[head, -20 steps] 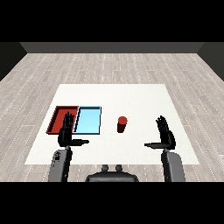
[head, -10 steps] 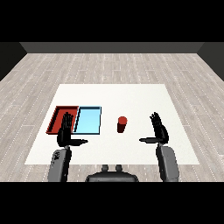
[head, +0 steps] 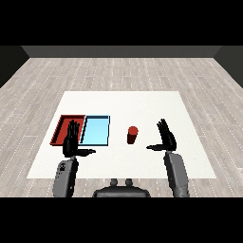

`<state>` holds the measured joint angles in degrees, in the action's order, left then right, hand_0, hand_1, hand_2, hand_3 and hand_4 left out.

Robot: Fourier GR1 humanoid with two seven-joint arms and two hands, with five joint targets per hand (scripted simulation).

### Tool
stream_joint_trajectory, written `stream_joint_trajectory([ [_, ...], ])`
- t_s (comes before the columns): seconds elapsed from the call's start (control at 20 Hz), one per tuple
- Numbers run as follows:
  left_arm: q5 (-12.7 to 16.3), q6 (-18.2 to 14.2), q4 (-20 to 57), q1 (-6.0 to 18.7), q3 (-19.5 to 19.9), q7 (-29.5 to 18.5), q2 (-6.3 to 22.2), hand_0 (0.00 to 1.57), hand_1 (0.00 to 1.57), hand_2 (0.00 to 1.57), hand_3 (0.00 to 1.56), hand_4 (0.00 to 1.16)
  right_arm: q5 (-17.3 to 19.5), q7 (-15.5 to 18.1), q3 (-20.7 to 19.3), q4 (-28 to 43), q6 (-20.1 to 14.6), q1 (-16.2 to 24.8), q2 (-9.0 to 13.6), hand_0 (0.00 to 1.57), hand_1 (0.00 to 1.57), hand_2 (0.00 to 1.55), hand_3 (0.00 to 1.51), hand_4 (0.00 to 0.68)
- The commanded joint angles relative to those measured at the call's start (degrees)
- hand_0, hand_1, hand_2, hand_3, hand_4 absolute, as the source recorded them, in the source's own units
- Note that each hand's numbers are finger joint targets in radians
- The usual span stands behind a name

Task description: Pick the red can and put it in the red box

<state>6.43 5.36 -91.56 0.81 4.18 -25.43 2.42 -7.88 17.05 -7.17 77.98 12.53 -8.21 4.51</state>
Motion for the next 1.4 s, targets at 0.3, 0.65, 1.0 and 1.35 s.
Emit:
stream_joint_trajectory([
  [0.3, 0.19, -1.77, -4.98, -0.93, 0.48, 3.78, 0.41, 0.00, 0.00, 0.00, 0.00, 0.00, -1.96, 2.07, 1.82, -6.38, -0.43, -1.70, -2.45, 0.00, 0.00, 0.00, 0.00, 0.000],
  [0.65, -1.49, -0.47, 0.14, -2.89, -1.81, -2.39, -1.27, 0.00, 0.00, 0.00, 0.00, 0.00, -2.89, 5.21, 3.86, -13.94, -4.86, -6.89, -4.44, 0.00, 0.00, 0.00, 0.00, 0.000],
  [1.0, 1.67, 2.05, 2.89, -1.51, 1.64, -4.23, 0.69, 0.00, 0.00, 0.00, 0.00, 0.00, -6.84, 10.19, 9.35, -23.06, -8.36, -10.10, -4.50, 0.00, 0.00, 0.00, 0.00, 0.000],
  [1.35, -0.42, -0.91, -3.62, -1.85, -2.21, 2.18, -1.13, 0.00, 0.00, 0.00, 0.00, 0.00, -9.43, 5.02, 9.08, -20.75, -7.76, -12.26, -4.48, 0.00, 0.00, 0.00, 0.00, 0.000],
])
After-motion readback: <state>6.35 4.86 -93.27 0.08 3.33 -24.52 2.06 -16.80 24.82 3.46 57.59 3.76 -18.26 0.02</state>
